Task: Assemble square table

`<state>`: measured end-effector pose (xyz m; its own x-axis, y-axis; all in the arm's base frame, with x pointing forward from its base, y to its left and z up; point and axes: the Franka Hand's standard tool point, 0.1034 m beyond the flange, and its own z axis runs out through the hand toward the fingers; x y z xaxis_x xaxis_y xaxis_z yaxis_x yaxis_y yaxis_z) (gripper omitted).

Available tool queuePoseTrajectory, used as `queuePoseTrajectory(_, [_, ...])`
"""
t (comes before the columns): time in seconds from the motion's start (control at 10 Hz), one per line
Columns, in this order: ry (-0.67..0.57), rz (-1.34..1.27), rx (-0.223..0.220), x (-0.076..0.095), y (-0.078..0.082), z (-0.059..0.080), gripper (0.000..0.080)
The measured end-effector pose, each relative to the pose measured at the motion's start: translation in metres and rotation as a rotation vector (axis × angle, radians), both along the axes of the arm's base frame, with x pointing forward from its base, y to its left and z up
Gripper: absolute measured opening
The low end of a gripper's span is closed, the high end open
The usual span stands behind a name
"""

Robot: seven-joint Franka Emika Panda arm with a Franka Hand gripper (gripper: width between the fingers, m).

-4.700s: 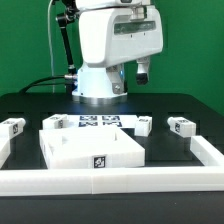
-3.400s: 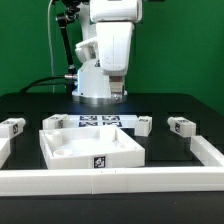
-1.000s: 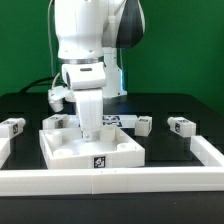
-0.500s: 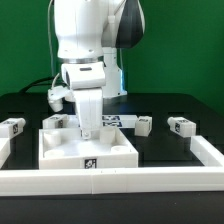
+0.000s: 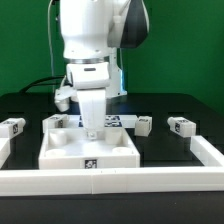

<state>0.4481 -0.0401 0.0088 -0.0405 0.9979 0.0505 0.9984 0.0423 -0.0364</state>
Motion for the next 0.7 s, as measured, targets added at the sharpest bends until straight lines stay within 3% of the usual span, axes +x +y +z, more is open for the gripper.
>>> queuePoseTrajectory(0.5, [-0.01,-0.077,0.023,0.017,0.064,0.0,0.0061])
queuePoseTrajectory(0.7, [-0.017,-0.074,0.028,0.025,0.08,0.0,0.0061])
